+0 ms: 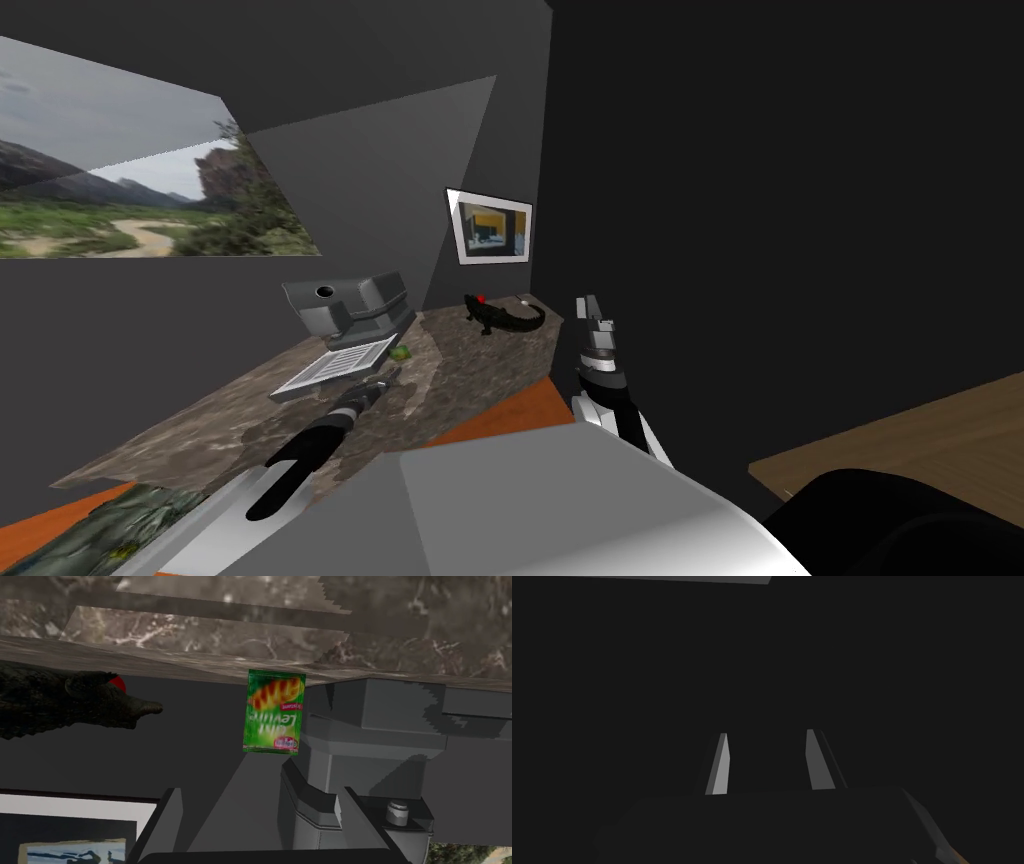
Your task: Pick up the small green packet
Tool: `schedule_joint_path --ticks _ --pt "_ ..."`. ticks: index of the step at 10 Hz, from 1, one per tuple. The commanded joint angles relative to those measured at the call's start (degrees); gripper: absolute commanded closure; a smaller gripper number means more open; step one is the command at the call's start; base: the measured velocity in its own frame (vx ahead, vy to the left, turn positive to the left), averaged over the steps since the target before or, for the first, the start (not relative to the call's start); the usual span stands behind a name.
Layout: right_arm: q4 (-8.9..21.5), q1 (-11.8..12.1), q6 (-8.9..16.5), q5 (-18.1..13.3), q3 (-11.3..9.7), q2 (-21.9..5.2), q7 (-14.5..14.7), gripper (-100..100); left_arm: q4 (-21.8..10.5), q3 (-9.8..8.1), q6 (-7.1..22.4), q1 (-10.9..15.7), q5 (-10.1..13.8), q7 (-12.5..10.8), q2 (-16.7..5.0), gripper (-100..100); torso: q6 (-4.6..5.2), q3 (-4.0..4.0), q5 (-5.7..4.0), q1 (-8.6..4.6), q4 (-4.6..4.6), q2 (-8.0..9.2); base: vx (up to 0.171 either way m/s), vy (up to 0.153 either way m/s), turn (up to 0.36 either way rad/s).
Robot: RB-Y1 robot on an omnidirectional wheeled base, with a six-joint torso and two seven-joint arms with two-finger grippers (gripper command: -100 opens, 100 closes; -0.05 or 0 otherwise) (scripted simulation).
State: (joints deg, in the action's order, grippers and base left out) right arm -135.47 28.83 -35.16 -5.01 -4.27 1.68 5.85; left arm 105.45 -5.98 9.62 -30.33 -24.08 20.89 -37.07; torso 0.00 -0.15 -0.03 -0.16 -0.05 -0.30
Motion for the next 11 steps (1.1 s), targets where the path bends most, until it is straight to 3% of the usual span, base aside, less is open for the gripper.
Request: schedule_joint_path --ticks 1,7,11 --pt "0.0 0.0 0.0 0.0 0.0 0.0 0.0 0 -1.4 -1.19 2.1 -1.5 1.3 -0.1 -0.9 -100 0.0 0.0 0.0 0.0 0.0 0.0 0.154 -0.084 -0.194" --pt "0.0 0.0 0.0 0.0 0.0 0.0 0.0 0 -5.4 -5.45 7.7 -7.5 6.0 -0.8 -3.1 -100 -0.01 -0.19 0.01 0.07 -0.08 -0.29 0.164 -0.051 -0.142" --pt "0.0 0.0 0.0 0.0 0.0 0.0 0.0 0 -7.8 -6.73 10.2 -10.5 8.2 -1.2 -3.6 -100 -0.02 -0.15 0.03 0.17 -0.07 -0.23 0.15 -0.013 -0.102"
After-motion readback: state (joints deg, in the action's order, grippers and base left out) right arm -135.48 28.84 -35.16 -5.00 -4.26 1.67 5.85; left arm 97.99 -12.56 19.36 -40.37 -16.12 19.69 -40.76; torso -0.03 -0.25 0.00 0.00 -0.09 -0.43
